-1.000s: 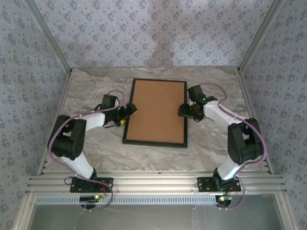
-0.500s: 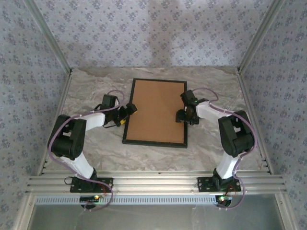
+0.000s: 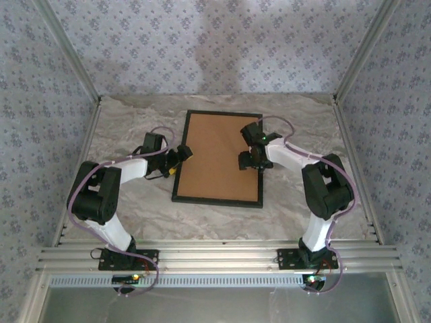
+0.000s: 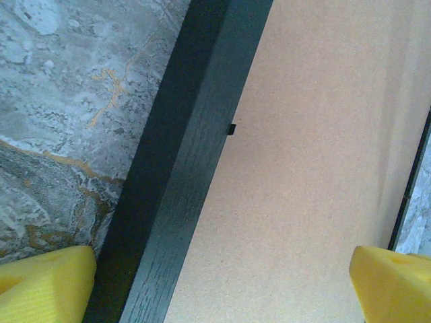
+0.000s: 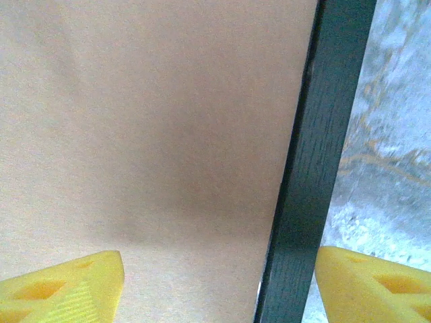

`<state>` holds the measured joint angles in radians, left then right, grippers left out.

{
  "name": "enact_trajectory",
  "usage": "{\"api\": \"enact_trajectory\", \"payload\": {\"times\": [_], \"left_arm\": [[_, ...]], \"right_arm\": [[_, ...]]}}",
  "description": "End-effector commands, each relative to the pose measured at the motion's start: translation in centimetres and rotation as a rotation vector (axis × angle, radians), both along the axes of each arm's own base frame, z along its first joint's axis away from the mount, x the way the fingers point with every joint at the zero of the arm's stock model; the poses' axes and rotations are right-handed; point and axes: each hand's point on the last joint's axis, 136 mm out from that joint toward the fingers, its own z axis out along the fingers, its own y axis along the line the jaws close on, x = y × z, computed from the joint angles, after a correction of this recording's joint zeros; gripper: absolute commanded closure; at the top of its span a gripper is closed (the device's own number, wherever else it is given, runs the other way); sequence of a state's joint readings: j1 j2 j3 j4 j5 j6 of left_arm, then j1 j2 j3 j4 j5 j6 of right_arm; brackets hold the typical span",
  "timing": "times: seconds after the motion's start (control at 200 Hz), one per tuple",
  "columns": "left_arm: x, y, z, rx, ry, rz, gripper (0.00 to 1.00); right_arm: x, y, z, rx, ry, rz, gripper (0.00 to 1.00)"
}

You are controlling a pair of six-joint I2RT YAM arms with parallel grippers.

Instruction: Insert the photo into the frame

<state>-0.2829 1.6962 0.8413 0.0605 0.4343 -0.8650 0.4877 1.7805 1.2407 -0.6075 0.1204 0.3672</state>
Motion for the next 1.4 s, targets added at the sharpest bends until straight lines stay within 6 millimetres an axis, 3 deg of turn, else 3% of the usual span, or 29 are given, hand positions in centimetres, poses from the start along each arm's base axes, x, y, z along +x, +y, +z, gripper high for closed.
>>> {"api": "enact_trajectory", "payload": {"times": [0.0, 0.25, 0.53, 0.89, 1.119, 1.254, 1.394], "left_arm": [[-0.5, -1.1, 0.2, -0.018, 0.006, -0.046, 0.03], [-0.5, -1.0, 0.7, -0.013, -0.001, -0.051, 0.03], [-1.0, -1.0, 0.4, -0.013, 0.013, -0.056, 0.04], [-3.5, -0.7, -0.6, 0.015, 0.056, -0.076, 0.07], [-6.5, 0.1, -0.4, 0.042, 0.095, -0.073, 0.08], [-7.1, 2.6, 0.5, 0.163, 0.067, -0.051, 0.05], [-4.8, 7.5, 1.8, 0.365, 0.007, 0.006, 0.04]], "right_arm": [[2.3, 0.2, 4.8, 0.023, -0.115, 0.031, 0.24], [6.8, -1.2, 5.1, 0.137, -0.149, -0.079, 0.23], [10.1, -4.2, 2.5, 0.336, -0.141, -0.179, 0.24], [9.3, -1.0, -1.6, 0.362, -0.04, -0.091, 0.29], [7.1, 2.8, -1.8, 0.365, -0.008, 0.021, 0.3], [6.3, 3.6, -1.2, 0.326, -0.011, 0.05, 0.3], [6.5, 2.9, 0.9, 0.333, -0.042, 0.019, 0.29]]}}
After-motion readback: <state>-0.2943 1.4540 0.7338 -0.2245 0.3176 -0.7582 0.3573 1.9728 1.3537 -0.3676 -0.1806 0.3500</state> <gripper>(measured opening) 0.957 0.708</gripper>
